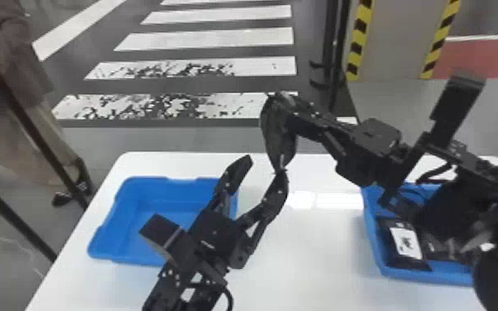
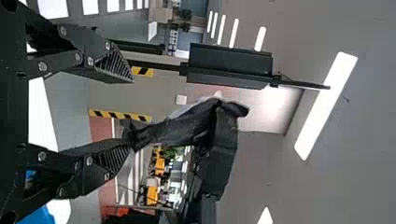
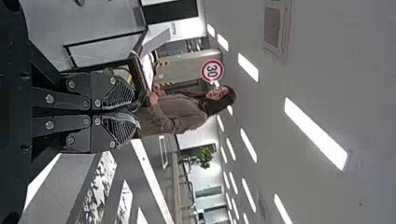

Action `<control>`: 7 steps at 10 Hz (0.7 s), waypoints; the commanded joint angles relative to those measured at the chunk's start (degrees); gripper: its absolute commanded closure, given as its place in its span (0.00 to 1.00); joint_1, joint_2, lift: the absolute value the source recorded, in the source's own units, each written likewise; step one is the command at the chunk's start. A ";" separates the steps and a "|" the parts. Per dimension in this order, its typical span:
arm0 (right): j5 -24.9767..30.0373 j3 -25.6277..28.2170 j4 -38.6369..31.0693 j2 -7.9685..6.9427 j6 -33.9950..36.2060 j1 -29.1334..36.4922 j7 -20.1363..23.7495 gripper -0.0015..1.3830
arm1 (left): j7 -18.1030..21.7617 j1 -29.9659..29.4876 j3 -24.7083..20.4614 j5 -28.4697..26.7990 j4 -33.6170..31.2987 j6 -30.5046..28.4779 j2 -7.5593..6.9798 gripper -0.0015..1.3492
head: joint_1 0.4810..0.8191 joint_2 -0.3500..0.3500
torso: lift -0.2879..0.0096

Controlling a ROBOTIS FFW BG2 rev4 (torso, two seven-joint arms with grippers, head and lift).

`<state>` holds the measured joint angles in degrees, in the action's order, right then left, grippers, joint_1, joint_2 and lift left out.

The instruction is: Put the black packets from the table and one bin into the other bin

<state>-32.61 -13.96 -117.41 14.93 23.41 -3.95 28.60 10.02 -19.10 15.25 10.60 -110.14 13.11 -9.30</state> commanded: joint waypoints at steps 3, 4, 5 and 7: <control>7.35 14.08 -0.08 -0.51 -0.64 6.06 -0.12 0.82 | 0.00 -1.15 -2.34 0.25 0.25 1.10 0.51 0.22 | 0.48 0.56 | 0.60; 10.10 18.65 1.33 -0.69 -0.35 8.17 -0.12 0.82 | 0.00 -2.14 -3.71 0.37 0.25 1.66 1.03 0.22 | 0.49 0.50 | 0.60; 12.50 22.76 3.86 -0.69 -0.21 9.57 -0.12 0.82 | 0.00 -2.70 -4.85 0.37 0.25 2.36 1.30 0.22 | 0.52 0.44 | 0.60; 17.41 27.10 10.47 -0.69 1.90 9.85 -0.04 0.79 | 0.00 -3.12 -5.65 0.37 0.25 3.07 1.56 0.22 | 0.62 0.31 | 0.60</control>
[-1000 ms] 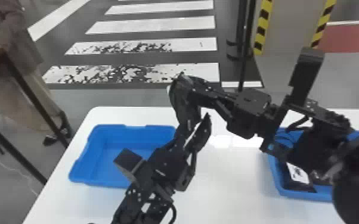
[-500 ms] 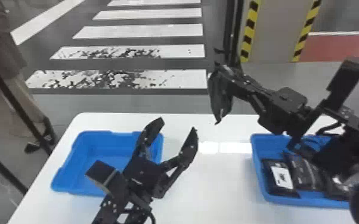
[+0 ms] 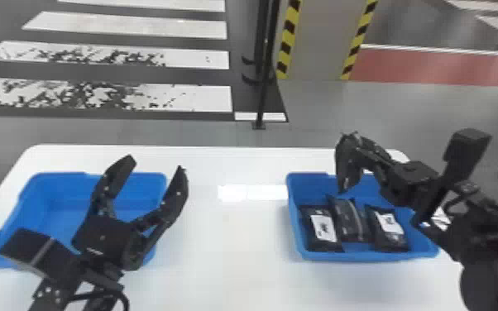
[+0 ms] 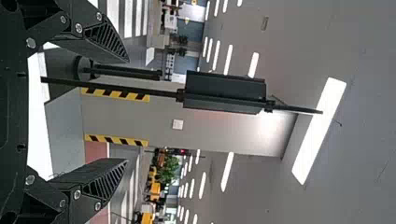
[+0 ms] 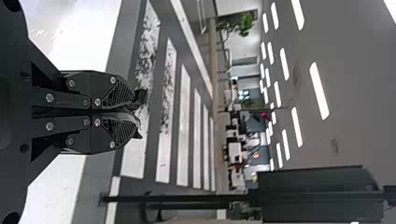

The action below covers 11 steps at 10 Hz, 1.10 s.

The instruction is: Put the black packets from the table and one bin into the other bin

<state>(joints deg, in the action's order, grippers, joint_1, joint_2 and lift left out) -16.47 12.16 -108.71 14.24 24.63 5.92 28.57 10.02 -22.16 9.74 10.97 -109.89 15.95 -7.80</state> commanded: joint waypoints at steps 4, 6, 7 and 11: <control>2.87 1.32 11.19 0.44 -5.09 1.11 3.07 0.03 | 0.00 -0.34 -1.75 0.46 0.00 0.65 0.50 0.22 | 0.63 0.21 | 0.60; -1.93 2.01 5.42 -1.50 -18.16 9.97 3.16 0.06 | -0.70 -1.18 -1.63 2.06 -0.43 -0.20 0.68 0.21 | 0.63 0.23 | 0.60; -2.38 2.58 1.91 -2.99 -20.98 14.19 2.98 0.06 | -2.28 -2.87 -2.09 2.06 -2.54 -1.46 0.77 0.17 | 0.63 0.24 | 0.60; -4.44 -0.05 -8.36 -5.63 -27.30 26.28 -1.15 0.06 | -11.77 -16.37 -7.69 -0.91 -13.65 -2.73 2.88 0.07 | 0.63 0.37 | 0.60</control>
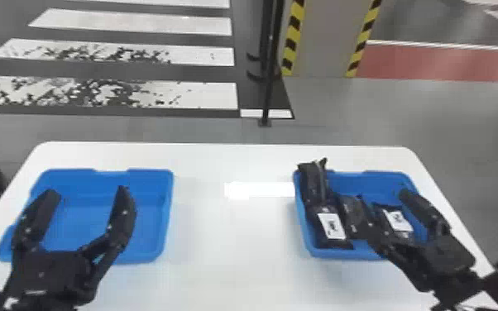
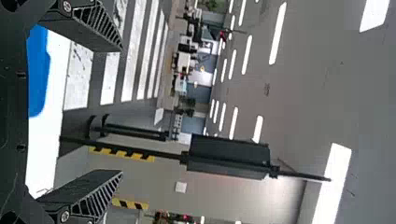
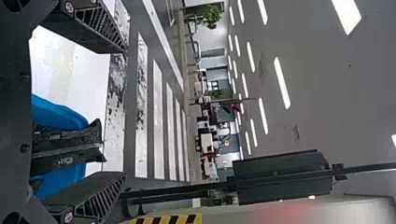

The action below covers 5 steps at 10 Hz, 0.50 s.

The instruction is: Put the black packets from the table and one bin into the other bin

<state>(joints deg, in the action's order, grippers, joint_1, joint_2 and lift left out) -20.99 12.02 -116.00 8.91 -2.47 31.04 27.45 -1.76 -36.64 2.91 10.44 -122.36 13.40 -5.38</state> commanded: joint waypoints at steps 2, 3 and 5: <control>0.88 0.55 -4.30 -1.09 -0.06 4.67 -2.23 0.06 | -0.79 -7.09 -5.76 -3.93 -5.68 -4.96 2.57 0.07 | 0.63 0.45 | 0.60; 1.10 0.55 -4.72 -1.27 0.22 5.66 -2.93 0.06 | -0.79 -8.78 -7.36 -6.21 -7.79 -6.36 3.01 0.07 | 0.63 0.48 | 0.60; 2.59 0.66 -7.11 -1.27 2.89 6.92 -4.95 0.06 | -1.32 -8.78 -6.90 -9.64 -8.77 -8.75 3.01 0.07 | 0.63 0.52 | 0.60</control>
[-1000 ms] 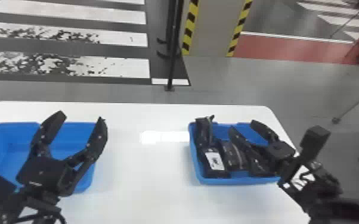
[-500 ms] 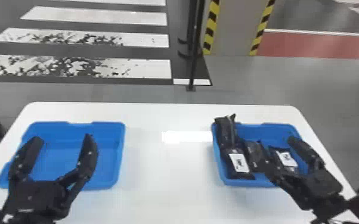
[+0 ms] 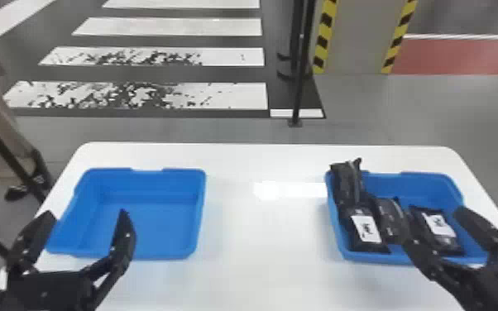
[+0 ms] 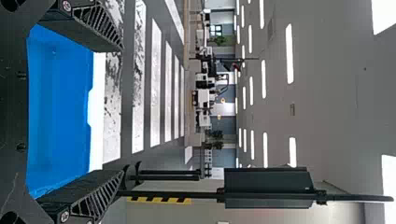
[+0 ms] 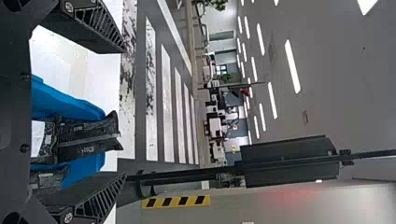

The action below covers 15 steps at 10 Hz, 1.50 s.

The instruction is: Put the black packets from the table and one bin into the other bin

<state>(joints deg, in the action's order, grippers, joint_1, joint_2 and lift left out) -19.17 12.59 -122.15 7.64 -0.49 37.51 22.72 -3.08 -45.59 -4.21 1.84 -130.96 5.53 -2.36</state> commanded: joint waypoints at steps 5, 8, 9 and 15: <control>0.77 0.09 -5.47 -1.14 0.77 4.68 -3.99 0.06 | -2.02 0.32 2.38 -0.92 -0.17 -0.04 -0.45 0.07 | 0.63 0.49 | 0.60; 0.77 0.09 -5.61 -1.14 0.77 4.82 -4.08 0.06 | -2.46 0.18 2.49 -0.01 -0.17 0.24 -0.54 0.07 | 0.63 0.48 | 0.60; 0.77 0.09 -5.61 -1.14 0.91 4.82 -4.08 0.06 | -2.46 0.18 2.49 -0.01 -0.17 0.24 -0.54 0.07 | 0.63 0.48 | 0.60; 2.14 0.09 -6.74 -0.87 1.33 4.68 -3.99 0.06 | -2.46 0.04 2.72 0.56 -0.17 1.79 -0.71 0.07 | 0.63 0.49 | 0.60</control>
<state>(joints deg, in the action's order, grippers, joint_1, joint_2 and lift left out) -17.06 12.68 -128.88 6.78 0.86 42.19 18.72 -5.50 -45.55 -1.52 2.32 -131.14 7.23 -3.08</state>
